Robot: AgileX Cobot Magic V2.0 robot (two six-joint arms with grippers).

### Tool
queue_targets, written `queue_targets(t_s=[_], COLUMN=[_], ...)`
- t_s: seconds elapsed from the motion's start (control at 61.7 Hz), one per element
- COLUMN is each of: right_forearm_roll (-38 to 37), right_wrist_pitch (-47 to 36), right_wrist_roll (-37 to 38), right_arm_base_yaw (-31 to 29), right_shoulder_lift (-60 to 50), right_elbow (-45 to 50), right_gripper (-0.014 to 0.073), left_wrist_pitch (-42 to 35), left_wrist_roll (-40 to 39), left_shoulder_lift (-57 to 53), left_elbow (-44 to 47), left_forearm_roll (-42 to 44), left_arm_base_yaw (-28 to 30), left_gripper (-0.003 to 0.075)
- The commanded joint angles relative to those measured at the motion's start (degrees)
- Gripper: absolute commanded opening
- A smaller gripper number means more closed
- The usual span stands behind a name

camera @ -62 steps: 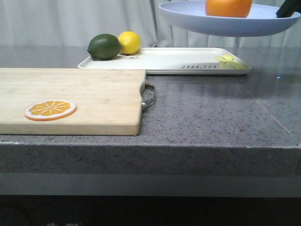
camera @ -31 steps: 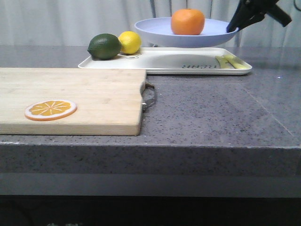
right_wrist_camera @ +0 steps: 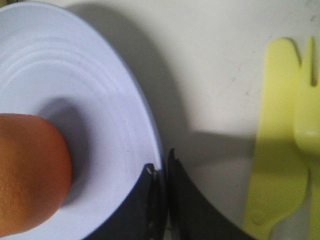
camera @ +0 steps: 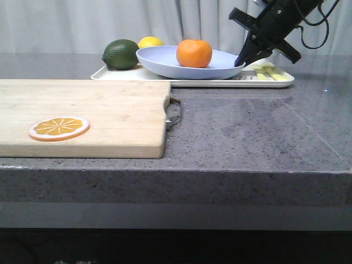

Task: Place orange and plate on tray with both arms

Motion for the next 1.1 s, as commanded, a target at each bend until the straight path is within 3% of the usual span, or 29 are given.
queue_targets(t_s=[0.0, 0.178, 0.276, 0.357, 0.438, 0.632, 0.843, 1.086], right_forearm_roll=[2.67, 2.67, 2.29, 0.42, -2.74, -6.43, -6.69, -12.75], right_wrist_pitch=[-3.36, -2.84, -0.87, 1.67, 5.13, 9.41, 9.65, 9.72], right_wrist_roll=[0.18, 0.13, 0.08, 0.08, 0.08, 0.08, -0.9, -2.34], right_arm_base_yaw=[-0.11, -0.11, -0.38, -0.5, -0.5, -0.5, -0.38, 0.64], right_shoulder_lift=[-4.61, -4.86, -5.05, -5.3, -5.86, -7.12, -11.03, -21.36], right_elbow=[-2.15, -2.74, -5.26, -8.89, -12.75, -19.03, -19.18, -14.05], right_gripper=[-0.0026, 0.0263, 0.0342, 0.0323, 0.0235, -0.0126, -0.0112, -0.0112], left_wrist_pitch=[-4.8, -4.8, -4.8, -4.8, -4.8, -4.8, -4.8, -4.8], left_wrist_roll=[-0.35, -0.35, -0.35, -0.35, -0.35, -0.35, -0.35, -0.35], left_shoulder_lift=[-0.04, -0.04, -0.04, -0.04, -0.04, -0.04, -0.04, -0.04], left_elbow=[-1.45, -1.45, -1.45, -1.45, -1.45, -1.45, -1.45, -1.45], left_forearm_roll=[-0.53, -0.53, -0.53, -0.53, -0.53, -0.53, -0.53, -0.53], left_arm_base_yaw=[0.03, 0.03, 0.03, 0.03, 0.03, 0.03, 0.03, 0.03], left_gripper=[-0.0018, -0.0018, -0.0018, -0.0018, -0.0018, -0.0018, -0.0018, -0.0018])
